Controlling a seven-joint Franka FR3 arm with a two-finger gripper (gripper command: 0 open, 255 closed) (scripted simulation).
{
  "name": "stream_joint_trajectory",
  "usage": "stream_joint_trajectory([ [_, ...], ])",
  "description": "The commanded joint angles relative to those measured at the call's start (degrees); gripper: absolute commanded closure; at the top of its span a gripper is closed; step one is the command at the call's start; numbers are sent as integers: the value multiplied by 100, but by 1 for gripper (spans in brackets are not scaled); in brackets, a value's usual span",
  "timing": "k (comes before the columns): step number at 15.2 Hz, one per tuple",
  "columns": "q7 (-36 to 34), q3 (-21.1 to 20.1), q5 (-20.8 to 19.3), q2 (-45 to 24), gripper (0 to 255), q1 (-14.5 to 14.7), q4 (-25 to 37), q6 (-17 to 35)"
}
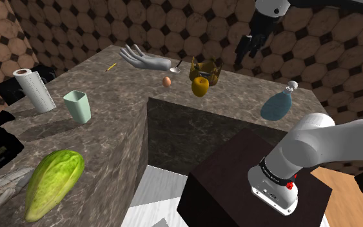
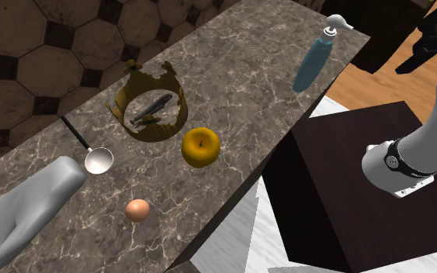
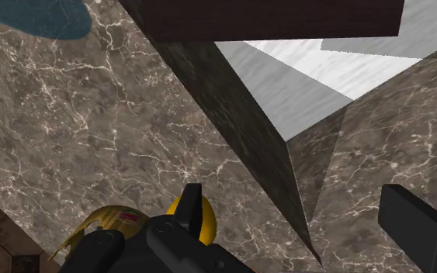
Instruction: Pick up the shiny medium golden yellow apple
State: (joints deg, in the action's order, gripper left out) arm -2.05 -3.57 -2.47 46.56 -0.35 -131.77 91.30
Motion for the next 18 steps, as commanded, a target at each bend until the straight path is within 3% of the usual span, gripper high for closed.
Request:
stream_joint_trajectory([
  [1, 0, 0, 0, 0, 0, 0, 0, 0],
  [9, -799, -181, -195, -1319, 0, -406, -85, 1348],
  [18, -1785, -293, -619, -3081, 0, -868, 408, 2515],
])
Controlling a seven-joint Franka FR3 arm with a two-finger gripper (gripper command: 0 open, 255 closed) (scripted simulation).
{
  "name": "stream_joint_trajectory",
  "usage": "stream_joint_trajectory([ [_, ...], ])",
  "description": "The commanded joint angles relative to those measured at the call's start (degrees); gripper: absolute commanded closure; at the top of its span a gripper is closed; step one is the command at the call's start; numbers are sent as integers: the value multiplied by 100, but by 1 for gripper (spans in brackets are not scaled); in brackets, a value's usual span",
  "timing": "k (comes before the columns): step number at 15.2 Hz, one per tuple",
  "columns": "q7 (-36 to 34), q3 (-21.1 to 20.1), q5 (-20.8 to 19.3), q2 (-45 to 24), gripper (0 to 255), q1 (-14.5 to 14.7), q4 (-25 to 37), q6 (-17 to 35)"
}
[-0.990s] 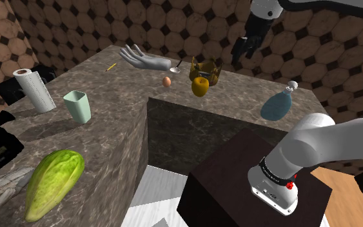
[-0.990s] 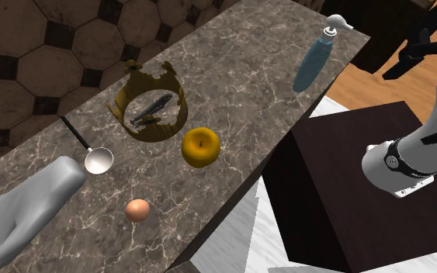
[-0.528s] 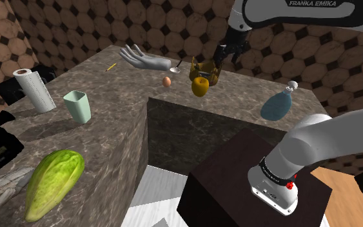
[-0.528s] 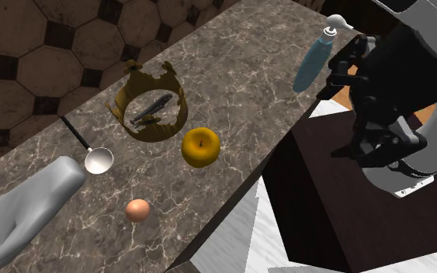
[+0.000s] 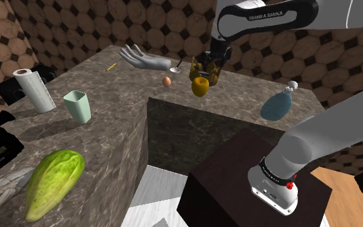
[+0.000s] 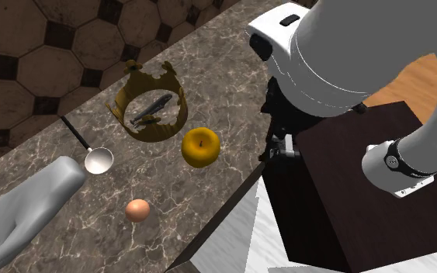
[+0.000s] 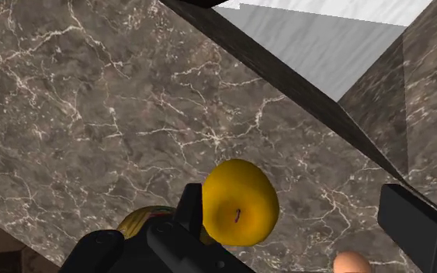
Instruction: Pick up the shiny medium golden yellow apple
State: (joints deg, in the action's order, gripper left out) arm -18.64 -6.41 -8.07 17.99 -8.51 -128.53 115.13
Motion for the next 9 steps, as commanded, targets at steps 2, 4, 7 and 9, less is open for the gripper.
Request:
stream_joint_trajectory([
  [2, -354, -9, -181, -631, 0, -141, 272, 324],
  [4, -581, 4, -307, -1041, 0, -220, 485, 489],
  [7, -913, 49, -494, -1656, 0, -318, 852, 689],
  [9, -1123, 98, -611, -2065, 0, -369, 1127, 792],
])
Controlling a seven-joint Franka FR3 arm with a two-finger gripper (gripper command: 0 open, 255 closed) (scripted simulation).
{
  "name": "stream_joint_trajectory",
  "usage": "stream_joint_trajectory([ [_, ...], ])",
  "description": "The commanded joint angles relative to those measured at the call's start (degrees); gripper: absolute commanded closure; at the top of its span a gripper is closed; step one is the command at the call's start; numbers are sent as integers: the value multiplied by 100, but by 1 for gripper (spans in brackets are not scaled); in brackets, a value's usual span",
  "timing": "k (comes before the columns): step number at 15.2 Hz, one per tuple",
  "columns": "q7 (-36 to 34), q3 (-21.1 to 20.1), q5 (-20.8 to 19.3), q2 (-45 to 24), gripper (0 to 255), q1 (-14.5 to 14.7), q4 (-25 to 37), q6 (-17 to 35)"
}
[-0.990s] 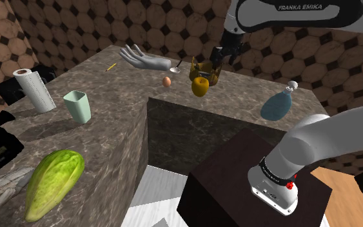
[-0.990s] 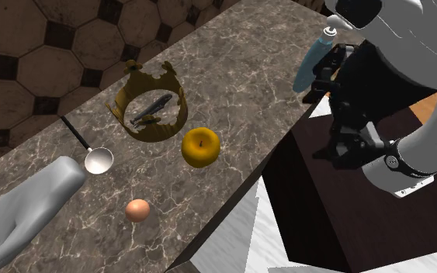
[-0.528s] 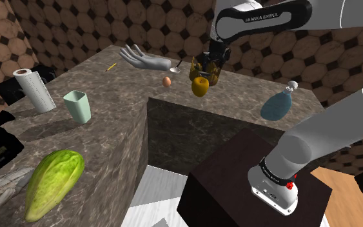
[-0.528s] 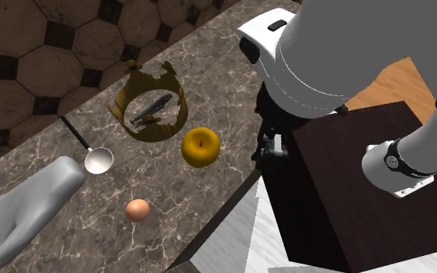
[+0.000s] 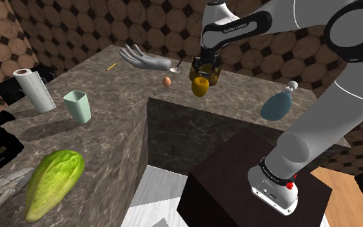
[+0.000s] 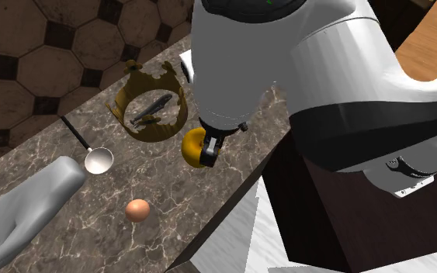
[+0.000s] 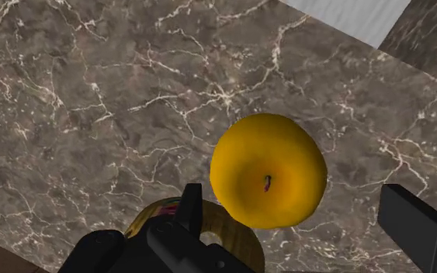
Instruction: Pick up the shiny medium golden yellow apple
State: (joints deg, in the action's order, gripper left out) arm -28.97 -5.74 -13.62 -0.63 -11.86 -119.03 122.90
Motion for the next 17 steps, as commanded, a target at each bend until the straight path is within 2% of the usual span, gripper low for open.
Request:
stream_joint_trajectory([
  [1, -190, 59, -109, -407, 0, -57, 323, 58],
  [3, -356, 118, -194, -761, 0, -88, 591, 118],
  [12, -519, 148, -320, -1025, 0, -84, 332, 625],
  [13, -518, 148, -320, -1025, 255, -85, 330, 626],
  [17, -517, 149, -320, -1021, 255, -85, 327, 626],
])
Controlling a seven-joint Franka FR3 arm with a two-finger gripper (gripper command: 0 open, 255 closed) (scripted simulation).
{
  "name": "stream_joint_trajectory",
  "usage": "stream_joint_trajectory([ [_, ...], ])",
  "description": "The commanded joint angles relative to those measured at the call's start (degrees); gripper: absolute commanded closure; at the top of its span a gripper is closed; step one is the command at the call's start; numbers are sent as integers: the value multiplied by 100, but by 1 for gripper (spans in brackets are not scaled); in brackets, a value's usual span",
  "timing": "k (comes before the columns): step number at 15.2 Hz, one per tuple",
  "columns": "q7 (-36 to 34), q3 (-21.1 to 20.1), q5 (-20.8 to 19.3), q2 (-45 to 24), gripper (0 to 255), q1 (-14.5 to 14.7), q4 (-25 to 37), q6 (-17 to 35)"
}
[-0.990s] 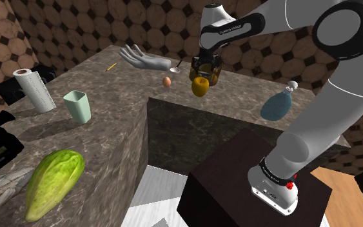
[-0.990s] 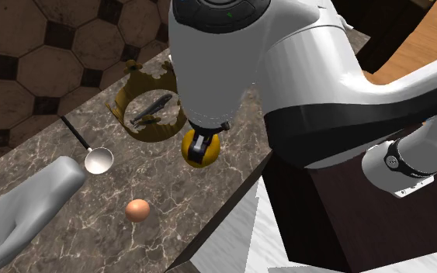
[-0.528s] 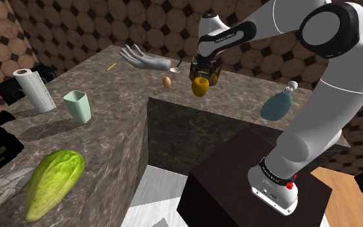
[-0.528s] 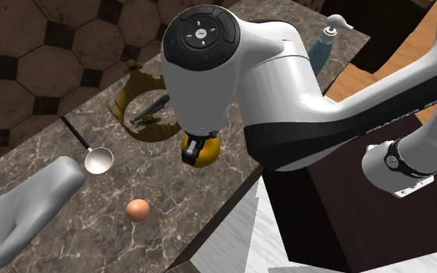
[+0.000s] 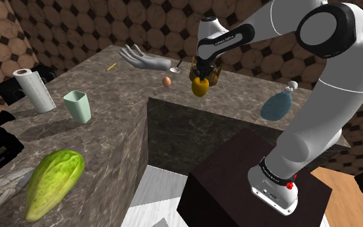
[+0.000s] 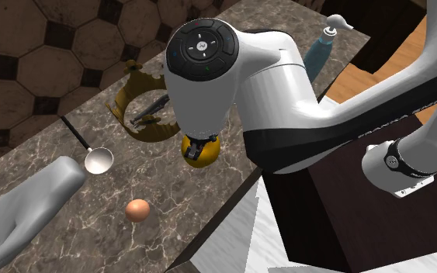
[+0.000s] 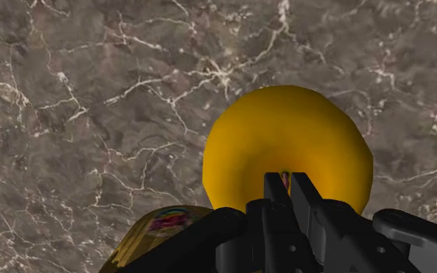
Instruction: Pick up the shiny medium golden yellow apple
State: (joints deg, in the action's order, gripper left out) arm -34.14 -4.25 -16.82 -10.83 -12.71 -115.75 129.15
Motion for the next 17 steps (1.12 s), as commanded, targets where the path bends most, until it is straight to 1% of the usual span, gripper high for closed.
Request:
stream_joint_trajectory([
  [1, 0, 0, 0, -1, 255, 0, -1, 1],
  [5, -2, 0, -1, -5, 255, 1, 4, 0],
  [17, 249, -40, 187, 386, 255, 1, 449, -809],
])
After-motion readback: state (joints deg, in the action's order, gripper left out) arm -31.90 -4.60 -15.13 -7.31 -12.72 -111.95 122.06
